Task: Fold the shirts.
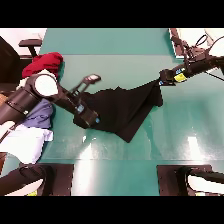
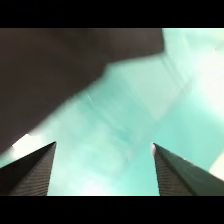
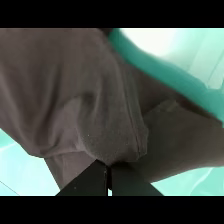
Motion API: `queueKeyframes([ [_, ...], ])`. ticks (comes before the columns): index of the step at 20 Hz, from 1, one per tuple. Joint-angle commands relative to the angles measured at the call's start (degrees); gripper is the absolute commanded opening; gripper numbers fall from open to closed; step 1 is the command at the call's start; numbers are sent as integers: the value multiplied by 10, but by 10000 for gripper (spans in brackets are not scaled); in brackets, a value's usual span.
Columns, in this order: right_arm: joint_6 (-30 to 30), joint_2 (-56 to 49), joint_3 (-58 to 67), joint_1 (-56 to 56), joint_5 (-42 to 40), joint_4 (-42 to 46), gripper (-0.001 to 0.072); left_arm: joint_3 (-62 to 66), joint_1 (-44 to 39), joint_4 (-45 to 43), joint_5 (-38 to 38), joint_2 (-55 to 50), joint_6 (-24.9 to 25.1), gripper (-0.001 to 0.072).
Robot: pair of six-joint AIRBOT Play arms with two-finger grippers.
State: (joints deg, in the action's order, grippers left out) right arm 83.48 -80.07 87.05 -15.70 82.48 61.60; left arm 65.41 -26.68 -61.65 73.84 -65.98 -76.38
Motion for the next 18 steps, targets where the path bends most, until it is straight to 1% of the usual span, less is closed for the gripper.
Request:
queueKeyframes([
  [1,0,0,-2,0,3,-1,16,26,85,-49,-64,-1,-2,711],
  [3,0,0,-3,-2,5,-1,17,26,176,-37,-98,-26,-13,711],
  [5,0,0,-3,-3,5,-1,17,26,243,-5,-97,-82,-11,711],
  [7,0,0,-3,-3,5,-1,17,26,281,47,-94,-148,23,711],
  [9,0,0,-3,-3,5,-1,17,26,289,87,-99,-201,61,711],
  [11,0,0,-3,-3,5,-1,17,26,279,112,-113,-240,94,710],
  [13,0,0,-3,-3,5,-1,17,26,260,112,-134,-263,109,711],
  [15,0,0,-3,-3,5,-1,17,26,242,111,-151,-271,110,710],
  [17,0,0,-3,-3,5,-1,17,34,233,111,-151,-271,113,708],
  [18,0,0,-3,-3,5,-1,17,45,234,111,-133,-271,113,514],
])
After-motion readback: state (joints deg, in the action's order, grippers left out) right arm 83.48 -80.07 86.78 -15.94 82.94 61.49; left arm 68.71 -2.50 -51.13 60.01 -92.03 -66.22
